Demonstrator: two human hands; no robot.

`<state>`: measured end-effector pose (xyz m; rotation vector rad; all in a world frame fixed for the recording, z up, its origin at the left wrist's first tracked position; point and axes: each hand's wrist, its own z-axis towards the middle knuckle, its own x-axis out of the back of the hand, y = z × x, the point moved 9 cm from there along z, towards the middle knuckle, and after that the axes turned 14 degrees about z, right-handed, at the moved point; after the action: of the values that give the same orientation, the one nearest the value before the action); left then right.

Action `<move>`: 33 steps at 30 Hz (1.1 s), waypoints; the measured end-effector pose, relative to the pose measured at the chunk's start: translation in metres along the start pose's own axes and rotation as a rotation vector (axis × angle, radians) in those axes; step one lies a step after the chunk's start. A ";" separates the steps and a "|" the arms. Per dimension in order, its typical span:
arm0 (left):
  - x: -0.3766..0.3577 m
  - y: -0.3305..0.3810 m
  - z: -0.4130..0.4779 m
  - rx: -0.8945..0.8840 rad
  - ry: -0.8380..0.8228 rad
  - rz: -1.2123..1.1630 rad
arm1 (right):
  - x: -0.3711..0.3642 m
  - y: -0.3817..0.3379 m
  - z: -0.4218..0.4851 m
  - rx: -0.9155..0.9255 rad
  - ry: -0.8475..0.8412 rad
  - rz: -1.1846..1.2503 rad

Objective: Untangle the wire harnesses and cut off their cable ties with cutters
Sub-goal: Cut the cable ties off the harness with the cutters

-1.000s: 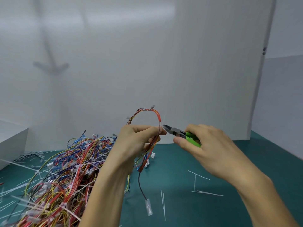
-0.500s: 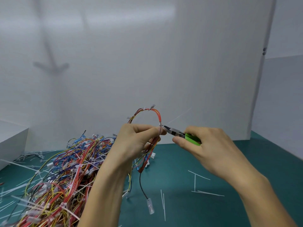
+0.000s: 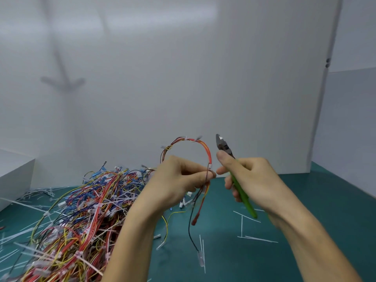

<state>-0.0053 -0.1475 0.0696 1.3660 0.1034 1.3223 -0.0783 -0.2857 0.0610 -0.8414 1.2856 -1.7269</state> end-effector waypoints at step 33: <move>0.008 -0.092 0.007 0.484 0.263 -0.613 | 0.020 -0.008 0.006 0.098 0.030 -0.155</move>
<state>0.0584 -0.1165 0.0103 1.3839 0.9961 0.9669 -0.0839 -0.3044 0.0709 -0.8811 1.1710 -1.9150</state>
